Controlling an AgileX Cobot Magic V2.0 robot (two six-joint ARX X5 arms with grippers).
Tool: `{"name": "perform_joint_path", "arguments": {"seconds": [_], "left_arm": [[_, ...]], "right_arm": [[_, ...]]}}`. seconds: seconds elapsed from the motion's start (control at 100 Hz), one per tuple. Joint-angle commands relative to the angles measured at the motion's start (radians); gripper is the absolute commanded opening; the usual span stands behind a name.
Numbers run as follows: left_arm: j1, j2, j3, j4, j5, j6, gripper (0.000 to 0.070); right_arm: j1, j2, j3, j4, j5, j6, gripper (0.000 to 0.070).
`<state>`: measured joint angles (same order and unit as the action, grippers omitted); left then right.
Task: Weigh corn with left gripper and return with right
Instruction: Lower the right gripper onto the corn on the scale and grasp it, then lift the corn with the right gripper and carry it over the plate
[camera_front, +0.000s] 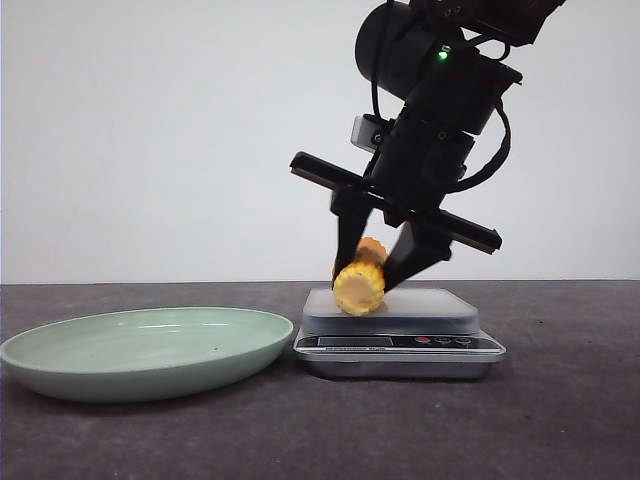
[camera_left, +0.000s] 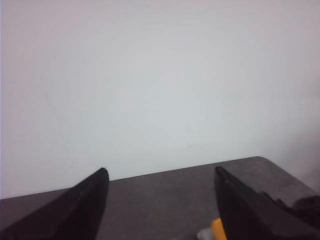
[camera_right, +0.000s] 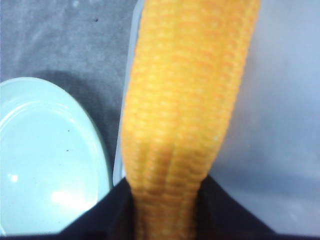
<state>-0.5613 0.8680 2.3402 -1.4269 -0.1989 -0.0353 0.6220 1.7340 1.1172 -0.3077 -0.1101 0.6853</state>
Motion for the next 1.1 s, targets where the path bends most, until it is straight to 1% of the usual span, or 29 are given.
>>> {"name": "perform_joint_path", "arguments": {"seconds": [0.0, 0.13, 0.24, 0.47, 0.58, 0.66, 0.76, 0.87, 0.93, 1.09], "left_arm": [[-0.007, 0.005, 0.025, -0.050, 0.010, -0.006, 0.0382], [-0.006, 0.005, 0.025, -0.049, 0.010, -0.006, 0.0382], [-0.007, 0.005, 0.025, -0.049, 0.010, -0.005, 0.0382], [-0.007, 0.005, 0.021, -0.049, 0.009, -0.002, 0.0382], [-0.007, 0.005, 0.019, -0.049, 0.009, -0.002, 0.0382], [-0.007, 0.005, 0.018, -0.049, 0.009, -0.002, 0.0382], [-0.006, 0.005, 0.006, -0.049, 0.009, -0.002, 0.0382], [-0.006, 0.005, -0.009, -0.049, 0.009, -0.002, 0.0382], [-0.007, 0.005, -0.018, -0.049, 0.009, -0.003, 0.0382], [-0.006, 0.005, -0.036, -0.049, 0.009, -0.003, 0.0382]], "right_arm": [[0.010, 0.032, 0.004, -0.002, -0.006, 0.011, 0.0004], [0.011, -0.013, 0.011, 0.063, -0.001, 0.007, 0.0004], [0.027, -0.076, 0.011, 0.144, 0.017, 0.002, 0.0004], [0.106, -0.196, 0.011, 0.384, 0.051, -0.103, 0.0004], [0.161, -0.217, 0.012, 0.450, 0.051, -0.114, 0.0004], [0.190, -0.217, 0.013, 0.432, 0.051, -0.114, 0.0004], [0.227, -0.191, 0.013, 0.365, 0.059, -0.115, 0.0004], [0.245, -0.142, 0.013, 0.290, 0.047, -0.102, 0.0004], [0.245, -0.109, 0.013, 0.256, 0.013, -0.077, 0.0004], [0.236, -0.014, 0.013, 0.222, -0.132, 0.000, 0.0004]]}}
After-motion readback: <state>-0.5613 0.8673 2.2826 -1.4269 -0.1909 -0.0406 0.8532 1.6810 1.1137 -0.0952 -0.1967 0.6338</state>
